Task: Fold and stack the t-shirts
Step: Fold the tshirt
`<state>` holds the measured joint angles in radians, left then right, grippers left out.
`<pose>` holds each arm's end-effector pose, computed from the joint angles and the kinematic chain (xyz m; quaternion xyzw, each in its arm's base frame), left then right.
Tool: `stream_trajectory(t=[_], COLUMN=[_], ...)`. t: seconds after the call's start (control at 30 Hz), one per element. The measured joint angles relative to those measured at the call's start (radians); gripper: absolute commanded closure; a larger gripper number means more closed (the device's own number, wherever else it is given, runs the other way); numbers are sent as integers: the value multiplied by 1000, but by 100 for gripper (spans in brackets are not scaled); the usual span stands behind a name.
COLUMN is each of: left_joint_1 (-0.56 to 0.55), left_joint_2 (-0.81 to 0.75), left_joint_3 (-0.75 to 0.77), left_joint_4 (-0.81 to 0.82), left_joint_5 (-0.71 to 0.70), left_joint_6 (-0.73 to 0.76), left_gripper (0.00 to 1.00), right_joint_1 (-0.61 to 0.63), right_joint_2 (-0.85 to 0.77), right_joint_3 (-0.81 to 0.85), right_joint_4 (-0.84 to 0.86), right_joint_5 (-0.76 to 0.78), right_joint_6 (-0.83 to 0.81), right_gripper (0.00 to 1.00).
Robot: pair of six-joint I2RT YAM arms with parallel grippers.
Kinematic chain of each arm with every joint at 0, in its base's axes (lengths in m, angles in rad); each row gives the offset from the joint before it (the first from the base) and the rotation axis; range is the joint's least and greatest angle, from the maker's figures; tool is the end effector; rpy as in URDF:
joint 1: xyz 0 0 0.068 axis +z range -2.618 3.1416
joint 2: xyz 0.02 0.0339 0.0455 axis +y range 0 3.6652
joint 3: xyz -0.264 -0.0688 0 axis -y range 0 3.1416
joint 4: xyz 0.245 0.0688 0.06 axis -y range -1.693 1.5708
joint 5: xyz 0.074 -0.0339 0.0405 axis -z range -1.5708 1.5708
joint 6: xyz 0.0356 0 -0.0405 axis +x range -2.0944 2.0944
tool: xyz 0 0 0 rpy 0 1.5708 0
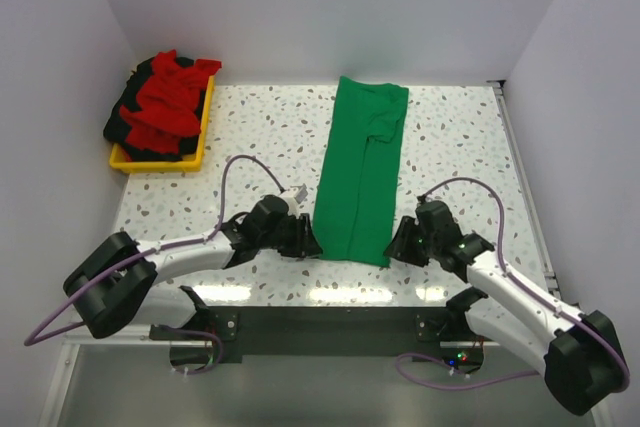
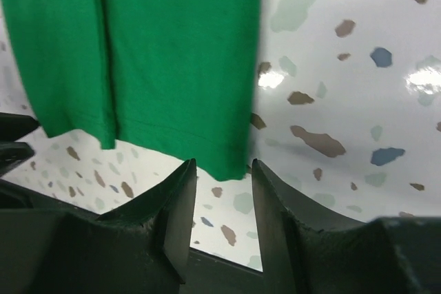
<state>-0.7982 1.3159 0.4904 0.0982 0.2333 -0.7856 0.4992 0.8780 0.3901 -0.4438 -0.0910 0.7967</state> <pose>0.1650 -0.1811 0.1574 0.0534 0.9059 -0.3640 0.2100 0.1400 0.0800 0.1669 0.1264 0.9400 0.2238 0.2241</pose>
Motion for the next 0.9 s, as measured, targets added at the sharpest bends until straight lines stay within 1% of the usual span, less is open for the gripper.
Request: stream_trajectory(t=[0.13,0.23,0.43,0.63,0.77,0.9], left_joint_1=[3,6,6,6,6,10], left_joint_2=[1,1,6,10,10,8], left_joint_3=[-6,-11,-11,-11,-11,-11], left_joint_4=[-2,-4,-13,-18,-20,-34], left_joint_5=[-9,-16,-36,-45,-51,-58], left_joint_6=[-3,-7,-7,-7,-7,-6], left_gripper=[59,60,60,60,61,61], right_joint_1=[7,31,142,242,275,279], right_joint_2=[15,68,254,413,480,495], right_joint_3=[35,70,153,231,240,204], right_joint_4=[44,113,253,360,391,415], right_joint_5=[-31,-46,-56,-47,-31,-20], right_joint_6=[3,14,51,77,89,105], right_gripper=[62,64,69,72,74,74])
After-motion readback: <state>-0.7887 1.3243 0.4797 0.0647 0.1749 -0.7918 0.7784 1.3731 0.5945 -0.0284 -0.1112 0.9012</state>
